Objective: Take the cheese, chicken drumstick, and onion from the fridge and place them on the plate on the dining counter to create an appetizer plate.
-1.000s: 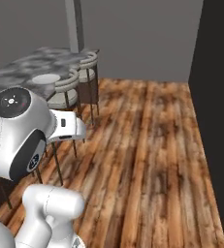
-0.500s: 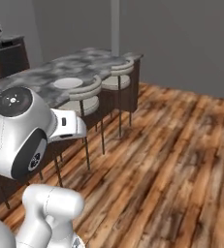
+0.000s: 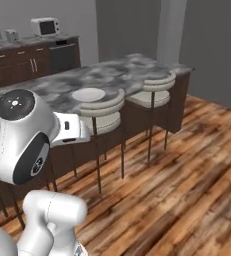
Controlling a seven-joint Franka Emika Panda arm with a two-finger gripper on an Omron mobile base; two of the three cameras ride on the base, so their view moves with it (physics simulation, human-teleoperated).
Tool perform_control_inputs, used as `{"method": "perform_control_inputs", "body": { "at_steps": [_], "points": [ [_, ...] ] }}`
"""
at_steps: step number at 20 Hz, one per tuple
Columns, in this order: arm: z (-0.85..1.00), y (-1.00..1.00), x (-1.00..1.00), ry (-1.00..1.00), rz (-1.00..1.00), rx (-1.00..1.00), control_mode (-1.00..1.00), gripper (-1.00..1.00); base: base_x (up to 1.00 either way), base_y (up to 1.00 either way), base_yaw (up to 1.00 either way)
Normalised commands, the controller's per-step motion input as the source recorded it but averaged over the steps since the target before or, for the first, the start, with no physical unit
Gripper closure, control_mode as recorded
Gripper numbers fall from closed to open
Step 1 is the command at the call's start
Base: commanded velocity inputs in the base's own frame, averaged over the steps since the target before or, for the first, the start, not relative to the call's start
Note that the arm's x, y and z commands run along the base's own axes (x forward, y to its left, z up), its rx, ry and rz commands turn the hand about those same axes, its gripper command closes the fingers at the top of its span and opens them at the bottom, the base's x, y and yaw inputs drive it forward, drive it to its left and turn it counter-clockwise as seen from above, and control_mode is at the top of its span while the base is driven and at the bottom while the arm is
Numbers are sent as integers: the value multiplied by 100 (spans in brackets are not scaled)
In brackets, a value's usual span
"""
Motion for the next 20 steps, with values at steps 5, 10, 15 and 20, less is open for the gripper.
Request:
{"method": "perform_control_inputs", "body": {
  "at_steps": [5,10,15,20],
  "points": [
    [0,0,0,0,0,0,100,100,97,-42,56],
    [0,0,0,0,0,0,100,100,94,-75,51],
    [0,0,0,0,0,0,100,100,94,-78,47],
    [0,0,0,0,0,0,100,100,98,-38,42]
  ]
}}
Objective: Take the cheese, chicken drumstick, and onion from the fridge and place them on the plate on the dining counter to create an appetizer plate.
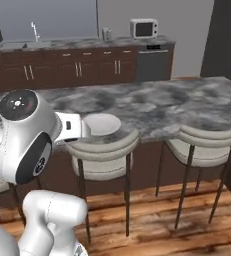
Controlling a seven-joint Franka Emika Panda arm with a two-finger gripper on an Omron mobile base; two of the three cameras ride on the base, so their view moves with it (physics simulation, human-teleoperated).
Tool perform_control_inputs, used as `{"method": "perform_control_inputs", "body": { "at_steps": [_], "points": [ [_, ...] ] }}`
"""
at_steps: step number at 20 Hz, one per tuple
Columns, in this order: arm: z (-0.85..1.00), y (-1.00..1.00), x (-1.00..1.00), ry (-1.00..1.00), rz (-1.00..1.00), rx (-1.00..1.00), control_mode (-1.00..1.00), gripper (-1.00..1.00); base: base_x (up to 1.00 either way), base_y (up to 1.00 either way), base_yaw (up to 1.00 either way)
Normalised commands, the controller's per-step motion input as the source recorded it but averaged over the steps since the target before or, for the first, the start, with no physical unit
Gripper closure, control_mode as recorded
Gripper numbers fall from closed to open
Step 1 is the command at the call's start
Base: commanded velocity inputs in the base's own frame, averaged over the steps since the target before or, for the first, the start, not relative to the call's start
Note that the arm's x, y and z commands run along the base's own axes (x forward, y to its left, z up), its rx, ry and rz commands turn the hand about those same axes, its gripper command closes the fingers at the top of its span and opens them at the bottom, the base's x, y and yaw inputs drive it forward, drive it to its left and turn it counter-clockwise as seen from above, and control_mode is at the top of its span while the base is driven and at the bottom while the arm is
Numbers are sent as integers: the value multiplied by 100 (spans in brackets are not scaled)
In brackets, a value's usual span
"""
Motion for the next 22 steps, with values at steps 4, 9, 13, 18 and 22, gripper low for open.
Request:
{"method": "perform_control_inputs", "body": {
  "at_steps": [4,9,13,18,22],
  "points": [
    [0,0,0,0,0,0,100,100,98,-21,41],
    [0,0,0,0,0,0,100,100,74,-5,32],
    [0,0,0,0,0,0,100,100,51,-23,27],
    [0,0,0,0,0,0,100,100,42,-37,27],
    [-19,-33,7,0,13,0,-100,100,6,-10,6]
  ]
}}
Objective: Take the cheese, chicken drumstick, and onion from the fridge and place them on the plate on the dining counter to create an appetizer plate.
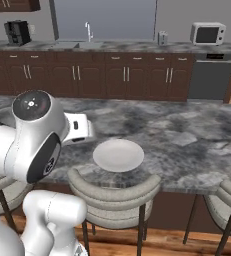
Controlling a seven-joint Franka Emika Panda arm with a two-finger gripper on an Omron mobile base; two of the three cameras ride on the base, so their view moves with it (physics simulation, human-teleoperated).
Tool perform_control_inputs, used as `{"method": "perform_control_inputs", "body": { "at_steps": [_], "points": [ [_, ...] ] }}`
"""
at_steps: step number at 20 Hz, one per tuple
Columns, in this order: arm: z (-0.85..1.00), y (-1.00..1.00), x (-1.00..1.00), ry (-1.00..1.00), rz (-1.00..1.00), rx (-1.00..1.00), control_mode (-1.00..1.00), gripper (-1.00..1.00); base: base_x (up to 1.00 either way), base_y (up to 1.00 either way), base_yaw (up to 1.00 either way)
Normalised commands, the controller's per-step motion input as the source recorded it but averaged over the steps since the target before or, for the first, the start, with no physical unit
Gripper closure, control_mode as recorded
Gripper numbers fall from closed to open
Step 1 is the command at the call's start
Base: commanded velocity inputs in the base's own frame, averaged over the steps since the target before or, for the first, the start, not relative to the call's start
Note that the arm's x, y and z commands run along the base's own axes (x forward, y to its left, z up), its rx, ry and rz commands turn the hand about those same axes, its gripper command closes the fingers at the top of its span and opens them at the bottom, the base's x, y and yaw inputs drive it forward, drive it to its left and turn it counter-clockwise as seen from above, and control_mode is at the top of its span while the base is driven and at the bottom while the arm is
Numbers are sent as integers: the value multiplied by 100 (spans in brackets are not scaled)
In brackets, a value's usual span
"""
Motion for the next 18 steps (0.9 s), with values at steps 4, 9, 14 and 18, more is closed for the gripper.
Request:
{"method": "perform_control_inputs", "body": {
  "at_steps": [4,9,14,18],
  "points": [
    [-34,-52,12,0,6,0,-100,100,0,0,0],
    [-37,-31,47,4,0,0,-100,100,0,0,0],
    [-45,-2,88,8,-2,0,-100,100,0,0,0],
    [-52,-9,81,9,-1,0,-100,100,0,0,0]
  ]
}}
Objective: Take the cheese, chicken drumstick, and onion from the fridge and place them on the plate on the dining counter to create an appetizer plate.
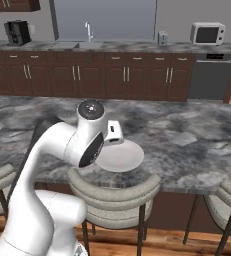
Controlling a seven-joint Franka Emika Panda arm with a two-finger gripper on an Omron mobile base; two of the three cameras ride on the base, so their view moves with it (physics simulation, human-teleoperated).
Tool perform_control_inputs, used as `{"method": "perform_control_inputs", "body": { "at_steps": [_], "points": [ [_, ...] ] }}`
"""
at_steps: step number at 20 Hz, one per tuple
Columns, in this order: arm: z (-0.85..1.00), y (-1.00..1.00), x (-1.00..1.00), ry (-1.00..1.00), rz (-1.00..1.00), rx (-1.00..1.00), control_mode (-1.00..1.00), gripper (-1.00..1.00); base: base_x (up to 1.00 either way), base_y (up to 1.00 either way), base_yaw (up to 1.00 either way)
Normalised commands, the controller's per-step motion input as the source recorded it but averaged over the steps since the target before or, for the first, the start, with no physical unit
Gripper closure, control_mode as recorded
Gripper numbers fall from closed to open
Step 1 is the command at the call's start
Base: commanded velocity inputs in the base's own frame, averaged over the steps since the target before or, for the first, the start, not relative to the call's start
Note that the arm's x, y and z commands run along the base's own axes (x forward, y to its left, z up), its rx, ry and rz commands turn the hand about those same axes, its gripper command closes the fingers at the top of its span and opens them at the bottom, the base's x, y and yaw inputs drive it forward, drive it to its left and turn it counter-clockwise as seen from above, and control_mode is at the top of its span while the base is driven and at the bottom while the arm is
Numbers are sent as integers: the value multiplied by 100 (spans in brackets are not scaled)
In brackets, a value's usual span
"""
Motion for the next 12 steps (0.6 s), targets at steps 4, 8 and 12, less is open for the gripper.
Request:
{"method": "perform_control_inputs", "body": {
  "at_steps": [4,8,12],
  "points": [
    [-61,-29,67,5,0,0,-100,100,0,0,0],
    [-54,-30,72,7,0,0,-100,100,0,0,0],
    [-45,-17,77,9,0,0,-100,100,0,0,0]
  ]
}}
